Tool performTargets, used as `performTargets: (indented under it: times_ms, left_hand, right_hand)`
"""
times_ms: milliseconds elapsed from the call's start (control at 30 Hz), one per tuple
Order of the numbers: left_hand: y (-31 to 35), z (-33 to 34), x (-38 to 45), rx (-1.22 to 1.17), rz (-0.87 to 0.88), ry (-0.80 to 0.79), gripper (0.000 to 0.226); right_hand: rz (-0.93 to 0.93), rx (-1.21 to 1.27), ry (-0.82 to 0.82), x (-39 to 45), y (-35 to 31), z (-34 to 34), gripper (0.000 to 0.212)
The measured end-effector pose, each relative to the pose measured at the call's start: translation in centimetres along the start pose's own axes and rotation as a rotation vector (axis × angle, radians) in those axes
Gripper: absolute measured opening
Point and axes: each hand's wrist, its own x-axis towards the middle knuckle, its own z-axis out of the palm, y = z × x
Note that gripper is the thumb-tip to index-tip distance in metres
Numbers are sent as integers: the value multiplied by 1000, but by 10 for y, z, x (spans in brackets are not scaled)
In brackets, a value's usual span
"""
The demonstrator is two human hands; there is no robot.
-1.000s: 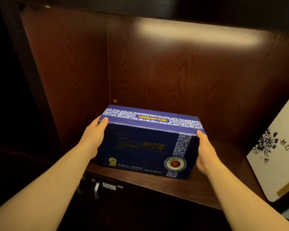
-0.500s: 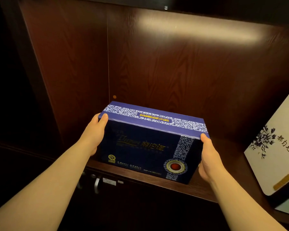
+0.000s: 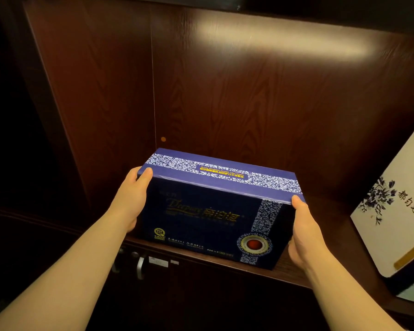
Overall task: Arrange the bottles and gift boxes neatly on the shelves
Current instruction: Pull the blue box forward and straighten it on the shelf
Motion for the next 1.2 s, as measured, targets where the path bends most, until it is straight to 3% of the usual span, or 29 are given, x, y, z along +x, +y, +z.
performTargets:
  times_ms: [100,300,533,800,1200]
  left_hand:
    - [1,0,0,5,5,13,27]
    - [4,-3,0,-4,-13,-4,12]
    - [2,-5,-5,-16,-9,-1,13]
    - [5,-6,-3,-25,-29,-17,29]
    - [8,-3,-5,-28,-30,-28,13]
  right_hand:
    - [-6,-6,0,-4,1,0,35]
    - [-22,-26,-7,-10,4,0,35]
    - [-9,-7,-13,-7,2,-1,35]
    - [17,-34,5,-7,0,0,33]
    - [-11,-17,-13,-5,4,-5,37]
